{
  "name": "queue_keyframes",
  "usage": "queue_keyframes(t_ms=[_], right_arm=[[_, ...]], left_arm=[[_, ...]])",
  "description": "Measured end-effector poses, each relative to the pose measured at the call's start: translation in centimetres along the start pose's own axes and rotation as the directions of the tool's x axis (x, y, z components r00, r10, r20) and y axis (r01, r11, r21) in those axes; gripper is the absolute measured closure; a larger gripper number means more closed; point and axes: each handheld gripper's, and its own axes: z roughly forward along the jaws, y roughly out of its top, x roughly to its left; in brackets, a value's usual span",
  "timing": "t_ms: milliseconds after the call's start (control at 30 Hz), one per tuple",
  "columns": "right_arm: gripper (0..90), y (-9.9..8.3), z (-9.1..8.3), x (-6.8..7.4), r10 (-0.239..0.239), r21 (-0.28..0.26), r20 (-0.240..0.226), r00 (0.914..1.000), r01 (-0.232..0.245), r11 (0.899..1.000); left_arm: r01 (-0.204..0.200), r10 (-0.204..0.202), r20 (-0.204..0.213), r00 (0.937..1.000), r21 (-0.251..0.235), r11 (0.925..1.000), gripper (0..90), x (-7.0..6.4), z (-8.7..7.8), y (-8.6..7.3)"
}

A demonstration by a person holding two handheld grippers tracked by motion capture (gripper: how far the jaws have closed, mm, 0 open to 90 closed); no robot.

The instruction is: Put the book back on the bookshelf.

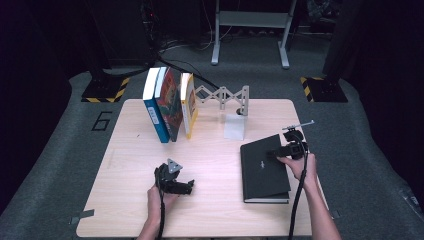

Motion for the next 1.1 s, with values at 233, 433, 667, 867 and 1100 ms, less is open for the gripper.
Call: queue_keyframes(t_ms=[233,433,667,867,1100], right_arm=[[55.6,1.1,1.3,0.4,-0.005,0.027,-0.013,0.9999,0.006,1.0],[62.8,1.5,1.1,0.6,0.023,0.037,-0.037,0.999,-0.021,0.999],[75.2,1.4,0.8,0.1,0.071,-0.007,-0.124,0.9897,-0.072,0.997],[81.2,1.2,0.4,0.9,0.087,-0.057,-0.127,0.9881,-0.095,0.994],[83.3,1.3,-0.4,2.7,0.041,-0.144,-0.041,0.9983,-0.046,0.988]], left_arm=[[-0.001,0.001,0.002,1.0,0.0,1.0,0.9,0.0,0.0,0.0],[0.0,0.0,0.002,1.0,0.0,1.0,0.9,0.0,0.0,0.0],[0.0,0.0,0.001,1.0,0.0,1.0,0.9,0.0,0.0,0.0],[0.001,-0.001,0.002,1.0,-0.006,1.0,1.1,0.0,0.0,0.0],[-0.002,0.002,0.003,1.0,-0.007,1.0,1.6,0.0,0.0,0.0]])
